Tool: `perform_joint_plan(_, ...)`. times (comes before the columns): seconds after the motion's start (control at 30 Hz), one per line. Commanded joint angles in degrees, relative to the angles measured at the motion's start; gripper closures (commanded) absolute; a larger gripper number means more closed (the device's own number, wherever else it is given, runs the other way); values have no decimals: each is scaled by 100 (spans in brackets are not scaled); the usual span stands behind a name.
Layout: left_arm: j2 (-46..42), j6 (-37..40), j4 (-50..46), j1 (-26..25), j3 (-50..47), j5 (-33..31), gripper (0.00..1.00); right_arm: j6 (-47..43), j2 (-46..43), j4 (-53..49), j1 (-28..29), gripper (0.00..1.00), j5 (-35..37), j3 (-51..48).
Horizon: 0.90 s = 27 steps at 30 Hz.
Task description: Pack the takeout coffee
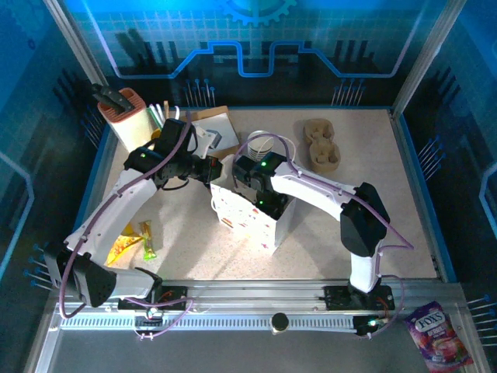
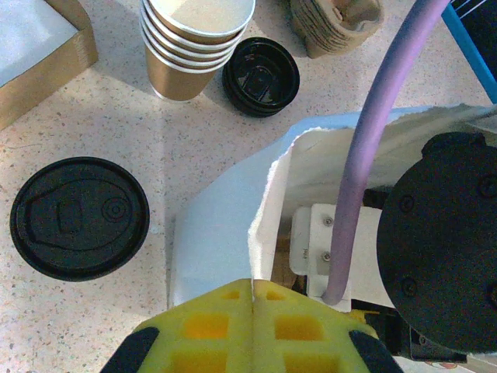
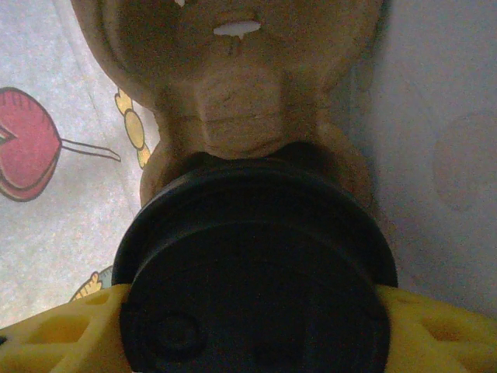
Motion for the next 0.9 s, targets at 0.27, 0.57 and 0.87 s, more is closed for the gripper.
perform_joint_plan(0.27, -128, 113, -48, -23, -68, 150, 100, 85, 61, 161, 218, 20, 335, -69)
perform_joint_plan(0.57, -147, 121, -46, -28, -92, 133, 100, 129, -14, 221, 258, 13, 265, -87)
perform_joint_plan(0.87, -171, 127, -24, -23, -110, 135, 100, 71, 50, 269, 253, 5, 227, 68)
